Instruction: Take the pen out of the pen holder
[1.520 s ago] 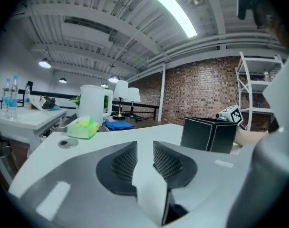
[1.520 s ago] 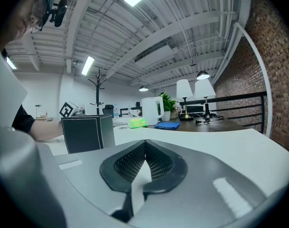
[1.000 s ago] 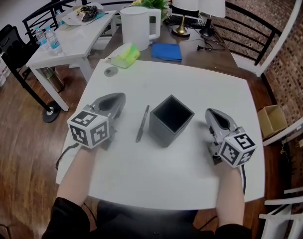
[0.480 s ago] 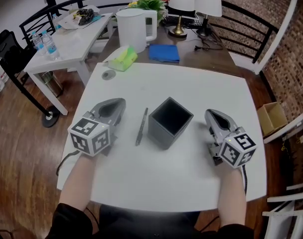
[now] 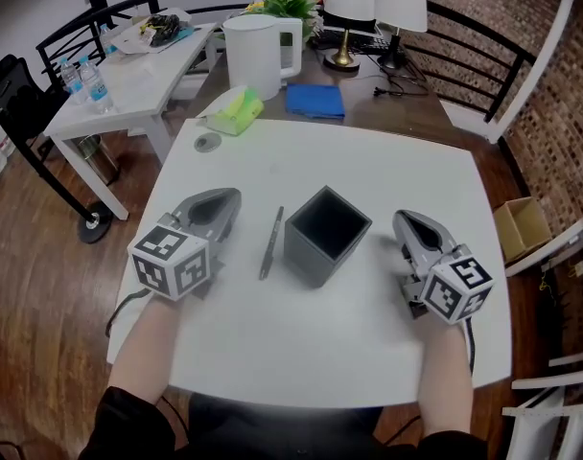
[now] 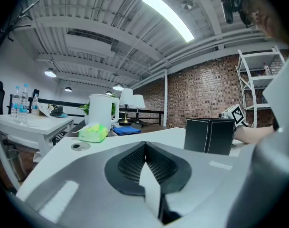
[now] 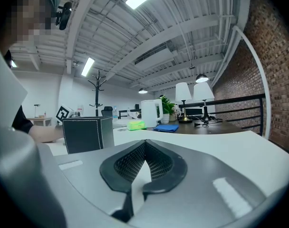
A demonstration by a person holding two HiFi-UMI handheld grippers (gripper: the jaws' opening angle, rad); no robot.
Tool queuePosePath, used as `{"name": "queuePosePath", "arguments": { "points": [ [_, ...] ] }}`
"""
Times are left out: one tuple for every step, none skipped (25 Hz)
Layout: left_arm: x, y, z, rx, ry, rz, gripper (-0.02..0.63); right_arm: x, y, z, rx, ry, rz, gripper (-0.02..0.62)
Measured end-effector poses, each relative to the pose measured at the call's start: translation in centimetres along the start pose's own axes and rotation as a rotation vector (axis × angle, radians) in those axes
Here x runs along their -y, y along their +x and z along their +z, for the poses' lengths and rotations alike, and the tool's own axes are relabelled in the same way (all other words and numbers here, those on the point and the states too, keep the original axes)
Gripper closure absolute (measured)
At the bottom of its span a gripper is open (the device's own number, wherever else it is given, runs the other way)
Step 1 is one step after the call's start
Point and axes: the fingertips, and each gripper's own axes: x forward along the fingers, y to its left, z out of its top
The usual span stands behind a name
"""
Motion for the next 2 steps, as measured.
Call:
{"name": "queuePosePath", "arguments": {
  "points": [
    [-0.03, 0.02, 0.03, 0.001, 0.000, 0.000, 0.604, 0.01, 0.04, 0.04, 0.001, -0.001, 0.001, 0.583],
    [-0.06, 0.04, 0.06, 0.001, 0.001, 0.000, 0.604, 0.02, 0.09, 0.08, 0.001, -0.001, 0.003, 0.583]
  ]
}}
